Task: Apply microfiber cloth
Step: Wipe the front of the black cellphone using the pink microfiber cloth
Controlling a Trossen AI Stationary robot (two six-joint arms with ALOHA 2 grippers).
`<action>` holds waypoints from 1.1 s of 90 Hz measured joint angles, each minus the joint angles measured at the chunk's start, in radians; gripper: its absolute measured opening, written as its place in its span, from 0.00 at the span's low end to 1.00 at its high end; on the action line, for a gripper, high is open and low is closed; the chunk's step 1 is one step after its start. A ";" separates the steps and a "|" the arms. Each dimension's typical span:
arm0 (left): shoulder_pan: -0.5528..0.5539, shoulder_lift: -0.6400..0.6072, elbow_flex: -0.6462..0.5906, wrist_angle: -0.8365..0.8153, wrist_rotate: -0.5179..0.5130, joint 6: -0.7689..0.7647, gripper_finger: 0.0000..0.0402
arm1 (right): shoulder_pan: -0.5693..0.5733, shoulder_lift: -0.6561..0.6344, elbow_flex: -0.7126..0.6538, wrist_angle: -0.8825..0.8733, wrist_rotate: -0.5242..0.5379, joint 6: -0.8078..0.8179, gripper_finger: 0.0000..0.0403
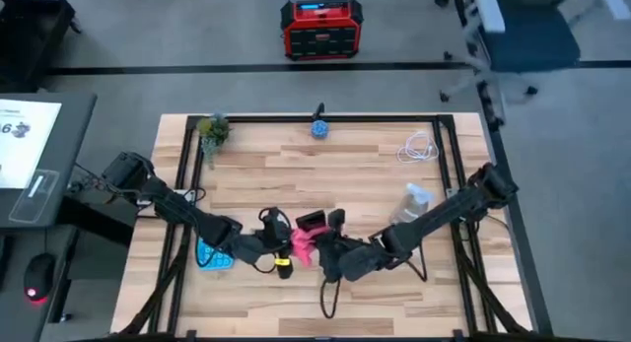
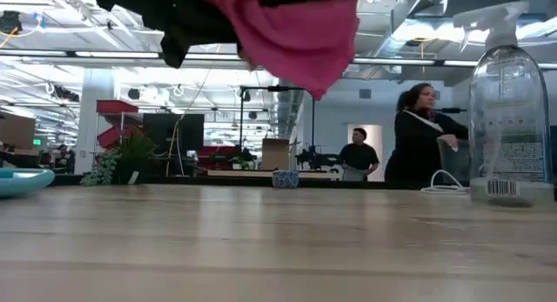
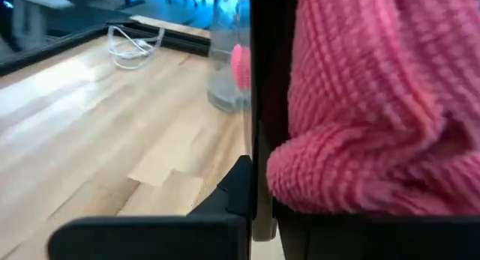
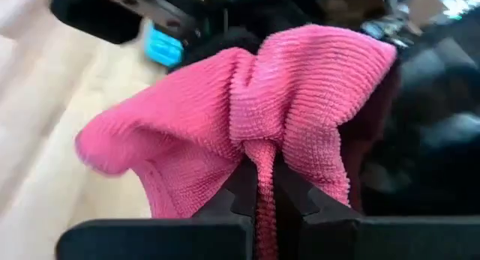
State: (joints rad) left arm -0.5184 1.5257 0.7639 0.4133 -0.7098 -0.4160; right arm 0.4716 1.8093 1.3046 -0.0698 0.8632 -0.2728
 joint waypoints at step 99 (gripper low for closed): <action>-0.002 -0.004 0.001 -0.035 0.003 -0.038 0.02 | 0.050 -0.009 -0.003 0.218 0.465 -0.108 0.00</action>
State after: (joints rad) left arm -0.5205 1.5215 0.7650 0.3779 -0.7064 -0.4538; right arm 0.5217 1.8008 1.3018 0.1477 1.3282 -0.3804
